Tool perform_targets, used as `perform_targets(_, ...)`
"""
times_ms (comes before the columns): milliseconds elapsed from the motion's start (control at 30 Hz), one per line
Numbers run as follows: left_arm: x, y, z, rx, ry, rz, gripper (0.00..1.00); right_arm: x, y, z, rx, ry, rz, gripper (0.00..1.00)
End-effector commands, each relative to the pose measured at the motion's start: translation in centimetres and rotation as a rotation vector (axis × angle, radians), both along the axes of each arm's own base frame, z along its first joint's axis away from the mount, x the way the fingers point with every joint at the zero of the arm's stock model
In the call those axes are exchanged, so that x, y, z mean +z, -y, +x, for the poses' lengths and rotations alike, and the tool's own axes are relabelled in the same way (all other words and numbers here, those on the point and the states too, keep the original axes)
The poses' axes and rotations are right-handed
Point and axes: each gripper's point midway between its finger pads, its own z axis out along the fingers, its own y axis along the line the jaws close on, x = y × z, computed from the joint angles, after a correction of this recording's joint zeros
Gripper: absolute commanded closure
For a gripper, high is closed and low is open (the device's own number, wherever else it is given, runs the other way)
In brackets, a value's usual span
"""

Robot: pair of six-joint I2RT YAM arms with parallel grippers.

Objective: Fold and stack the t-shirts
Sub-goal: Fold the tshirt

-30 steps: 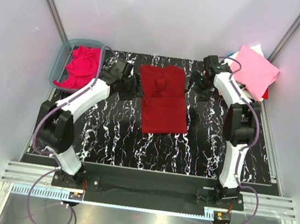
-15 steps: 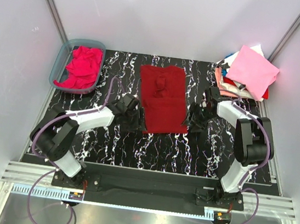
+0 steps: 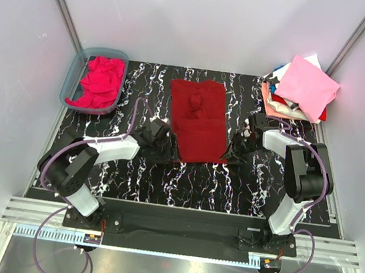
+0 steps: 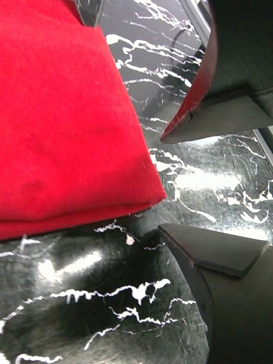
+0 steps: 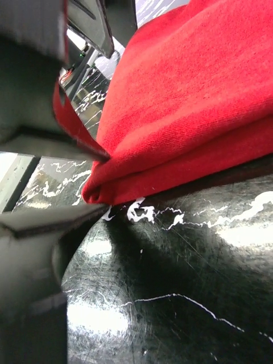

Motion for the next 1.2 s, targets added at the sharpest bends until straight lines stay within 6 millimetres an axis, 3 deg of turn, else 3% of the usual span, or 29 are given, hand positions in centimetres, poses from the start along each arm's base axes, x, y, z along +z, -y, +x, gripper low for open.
perform_targets(0, -0.4, 0.4, 0.6, 0.015, 0.027, -0.014, 0.38, 0.5, -0.2, 0.5, 0.004, 0.042, 0.012, 0.6)
perform_targets(233, -1.8, 0.0, 0.4, 0.027, 0.009, 0.009, 0.43, 0.4, -0.3, 0.5, 0.009, 0.044, 0.014, 0.7)
perform_targets(333, -2.4, 0.1, 0.4, 0.024, 0.007, 0.023, 0.51, 0.3, -0.2, 0.5, 0.01, 0.042, 0.015, 0.73)
perform_targets(400, -2.9, 0.1, 0.4, 0.024, -0.002, 0.029, 0.61, 0.3, -0.2, 0.4, 0.012, 0.04, 0.015, 0.75)
perform_targets(567, -3.6, 0.1, 0.4, 0.029, -0.006, 0.042, 0.76, 0.3, -0.2, 0.5, 0.016, 0.043, 0.016, 0.94)
perform_targets(633, -3.5, 0.1, 0.7, 0.032, 0.006, 0.045, 0.89, 0.4, -0.2, 0.5, 0.02, 0.044, 0.017, 1.0)
perform_targets(700, -3.1, 0.4, 0.9, 0.028, 0.022, 0.033, 1.0, 0.5, -0.3, 0.5, 0.025, 0.048, 0.02, 1.0)
perform_targets(833, -1.9, 0.6, 0.4, 0.015, 0.043, 0.044, 1.0, 0.8, -0.4, -0.1, 0.031, 0.036, 0.028, 1.0)
perform_targets(967, 1.1, 0.5, -0.8, 0.013, 0.087, 0.046, 1.0, 2.6, -0.3, -1.5, 0.015, 0.052, 0.047, 1.0)
perform_targets(1133, 2.5, -0.2, -4.6, 0.011, 0.078, 0.049, 1.0, 3.6, -0.3, -6.7, -0.021, 0.02, 0.124, 1.0)
perform_targets(1167, 3.6, -0.1, -5.1, 0.012, 0.097, 0.03, 1.0, 4.8, -0.5, -7.2, -0.028, 0.054, 0.152, 1.0)
